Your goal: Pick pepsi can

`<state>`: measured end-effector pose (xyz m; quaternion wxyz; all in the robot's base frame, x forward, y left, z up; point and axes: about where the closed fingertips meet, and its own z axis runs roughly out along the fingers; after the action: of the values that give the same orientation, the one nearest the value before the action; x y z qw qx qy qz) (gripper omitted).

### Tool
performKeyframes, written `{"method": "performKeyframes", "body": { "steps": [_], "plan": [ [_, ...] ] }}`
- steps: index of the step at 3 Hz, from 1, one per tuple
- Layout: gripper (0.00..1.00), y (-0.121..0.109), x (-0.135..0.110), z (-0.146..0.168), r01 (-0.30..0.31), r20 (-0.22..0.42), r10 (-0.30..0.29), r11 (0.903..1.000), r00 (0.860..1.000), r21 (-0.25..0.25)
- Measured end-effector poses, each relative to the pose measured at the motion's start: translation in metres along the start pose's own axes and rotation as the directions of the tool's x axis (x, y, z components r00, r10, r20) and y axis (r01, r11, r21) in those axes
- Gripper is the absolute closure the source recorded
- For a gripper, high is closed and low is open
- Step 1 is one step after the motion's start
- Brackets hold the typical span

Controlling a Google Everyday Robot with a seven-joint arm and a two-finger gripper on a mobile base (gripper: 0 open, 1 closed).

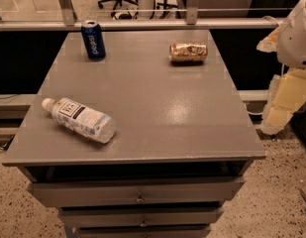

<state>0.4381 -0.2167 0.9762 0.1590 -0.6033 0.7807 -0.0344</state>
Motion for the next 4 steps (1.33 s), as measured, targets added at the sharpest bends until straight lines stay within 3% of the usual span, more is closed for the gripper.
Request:
{"method": "performKeyframes", "body": {
  "steps": [2, 3, 4],
  "plan": [
    [0.0, -0.007, -0.021, 0.017, 0.016, 0.044, -0.015, 0.9999, 0.999, -0.006],
    [0.0, -0.028, -0.066, 0.047, 0.02, 0.131, -0.018, 0.9997, 0.991, -0.014],
    [0.0, -0.047, -0.13, 0.071, 0.011, 0.234, -0.012, 0.9999, 0.972, 0.003]
  ]
}}
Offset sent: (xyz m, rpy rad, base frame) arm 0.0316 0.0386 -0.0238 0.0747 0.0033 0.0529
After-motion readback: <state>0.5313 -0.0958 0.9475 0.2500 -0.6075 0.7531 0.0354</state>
